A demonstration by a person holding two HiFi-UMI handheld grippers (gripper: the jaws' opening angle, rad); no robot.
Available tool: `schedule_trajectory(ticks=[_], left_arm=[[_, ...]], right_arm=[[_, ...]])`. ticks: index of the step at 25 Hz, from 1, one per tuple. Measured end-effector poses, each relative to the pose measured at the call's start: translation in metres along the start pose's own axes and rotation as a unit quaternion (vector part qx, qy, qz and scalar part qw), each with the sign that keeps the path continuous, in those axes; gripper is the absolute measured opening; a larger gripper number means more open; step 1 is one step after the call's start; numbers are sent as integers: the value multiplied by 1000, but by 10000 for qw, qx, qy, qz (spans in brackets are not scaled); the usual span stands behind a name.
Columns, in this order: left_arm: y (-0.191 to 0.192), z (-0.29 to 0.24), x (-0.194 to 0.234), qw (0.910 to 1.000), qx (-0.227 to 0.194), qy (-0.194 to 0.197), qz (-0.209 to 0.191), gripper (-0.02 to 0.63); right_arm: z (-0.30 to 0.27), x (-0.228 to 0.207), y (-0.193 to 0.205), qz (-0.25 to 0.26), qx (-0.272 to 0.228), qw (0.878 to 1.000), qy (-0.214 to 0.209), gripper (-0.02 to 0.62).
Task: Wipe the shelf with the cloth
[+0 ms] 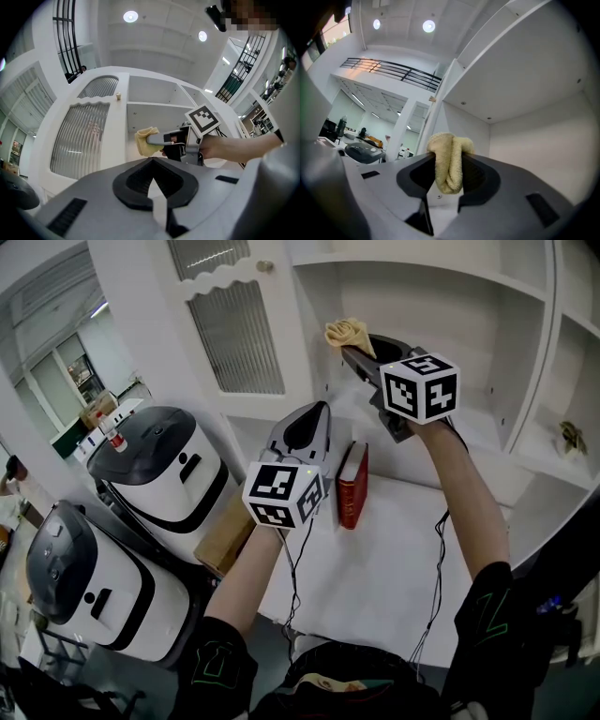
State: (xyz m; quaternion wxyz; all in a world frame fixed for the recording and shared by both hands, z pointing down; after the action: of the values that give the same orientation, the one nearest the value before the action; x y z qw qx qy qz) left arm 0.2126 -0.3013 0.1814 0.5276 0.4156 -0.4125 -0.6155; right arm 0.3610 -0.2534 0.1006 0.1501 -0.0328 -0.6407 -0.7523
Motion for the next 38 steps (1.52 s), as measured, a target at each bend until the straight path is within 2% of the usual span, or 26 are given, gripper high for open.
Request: schedule_trajectory(ticks=[2, 5, 9, 14, 18, 22, 38], left_arm=[[2, 1, 1, 10000, 15, 14, 74, -2], [5, 6, 2, 9991, 35, 64, 417, -2], [4, 6, 8, 9992, 47, -3, 391, -2], [11, 11, 18, 9982, 56, -73, 597, -2], [15, 14, 27, 9978, 97, -125, 646, -2], [16, 17, 28, 9990, 141, -127, 399, -1], [41, 14, 26, 9974, 344, -67, 628, -2]], right_arm=[[-5, -9, 9, 25, 297, 9993, 229, 137], [-12, -16, 23, 25, 651, 9971, 385, 137], [-26, -25, 38, 65, 1043, 9935, 461, 137], [-44, -31, 55, 171, 1540, 9868, 479, 137], [-56, -29, 66, 293, 1893, 9806, 423, 137], [-65, -24, 74, 434, 2167, 9748, 313, 137], [-55, 24, 70, 1013, 2586, 9597, -424, 137]])
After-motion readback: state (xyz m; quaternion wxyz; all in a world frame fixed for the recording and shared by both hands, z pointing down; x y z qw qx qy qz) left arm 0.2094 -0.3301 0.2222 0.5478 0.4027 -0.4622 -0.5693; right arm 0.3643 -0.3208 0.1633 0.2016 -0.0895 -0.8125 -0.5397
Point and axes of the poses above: the fingertips, and each gripper's own axes: z backward along the fingers, x to its left, y out of its underside, the point moved 6 cm from there along z, backward along the fingers, and after that the axes turned 4 degrees about z, right-handed, at the moved point
